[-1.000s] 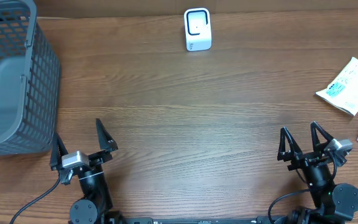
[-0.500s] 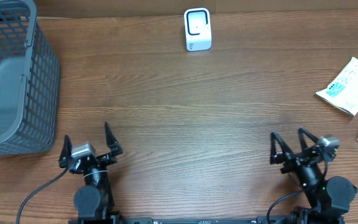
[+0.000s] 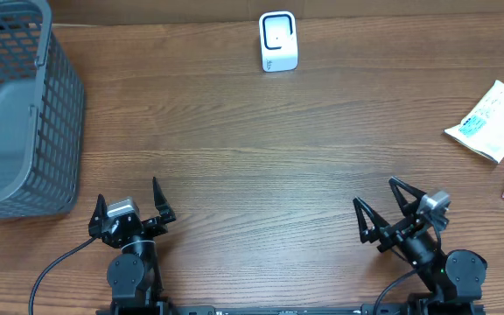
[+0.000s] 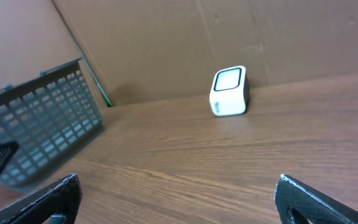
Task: Scan the item barcode
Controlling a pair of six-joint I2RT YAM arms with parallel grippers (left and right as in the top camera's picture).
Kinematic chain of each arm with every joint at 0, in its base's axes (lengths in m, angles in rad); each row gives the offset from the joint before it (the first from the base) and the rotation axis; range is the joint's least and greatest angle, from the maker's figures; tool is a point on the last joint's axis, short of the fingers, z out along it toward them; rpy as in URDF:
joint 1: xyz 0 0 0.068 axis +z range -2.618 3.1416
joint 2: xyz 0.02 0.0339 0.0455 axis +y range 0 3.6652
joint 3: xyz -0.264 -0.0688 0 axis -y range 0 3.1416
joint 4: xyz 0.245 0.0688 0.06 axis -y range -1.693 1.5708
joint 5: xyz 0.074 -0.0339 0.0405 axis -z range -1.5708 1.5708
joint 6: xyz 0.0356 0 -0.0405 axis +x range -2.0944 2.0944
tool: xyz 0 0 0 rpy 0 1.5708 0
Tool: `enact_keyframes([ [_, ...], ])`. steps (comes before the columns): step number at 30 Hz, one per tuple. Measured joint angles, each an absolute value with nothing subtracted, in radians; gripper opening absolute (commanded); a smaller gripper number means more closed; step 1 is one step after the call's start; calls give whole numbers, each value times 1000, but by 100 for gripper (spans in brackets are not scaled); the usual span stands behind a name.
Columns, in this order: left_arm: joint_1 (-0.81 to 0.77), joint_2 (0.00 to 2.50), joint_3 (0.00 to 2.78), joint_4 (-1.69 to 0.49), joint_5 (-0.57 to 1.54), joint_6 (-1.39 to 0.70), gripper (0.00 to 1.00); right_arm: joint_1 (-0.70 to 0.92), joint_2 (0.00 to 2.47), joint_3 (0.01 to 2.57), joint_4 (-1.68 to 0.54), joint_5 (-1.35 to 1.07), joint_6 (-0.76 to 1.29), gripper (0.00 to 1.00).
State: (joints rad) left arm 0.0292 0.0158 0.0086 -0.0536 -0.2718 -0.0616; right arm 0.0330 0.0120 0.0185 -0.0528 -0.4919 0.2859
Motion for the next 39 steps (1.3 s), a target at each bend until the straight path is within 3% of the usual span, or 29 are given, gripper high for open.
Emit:
enact_keyframes([
  [11, 29, 16, 9, -54, -272, -62, 100, 173, 11, 19, -80, -5, 395, 100],
  [39, 29, 16, 9, -54, -276, -61, 100, 173, 11, 19, -80, 68, 392, 100],
])
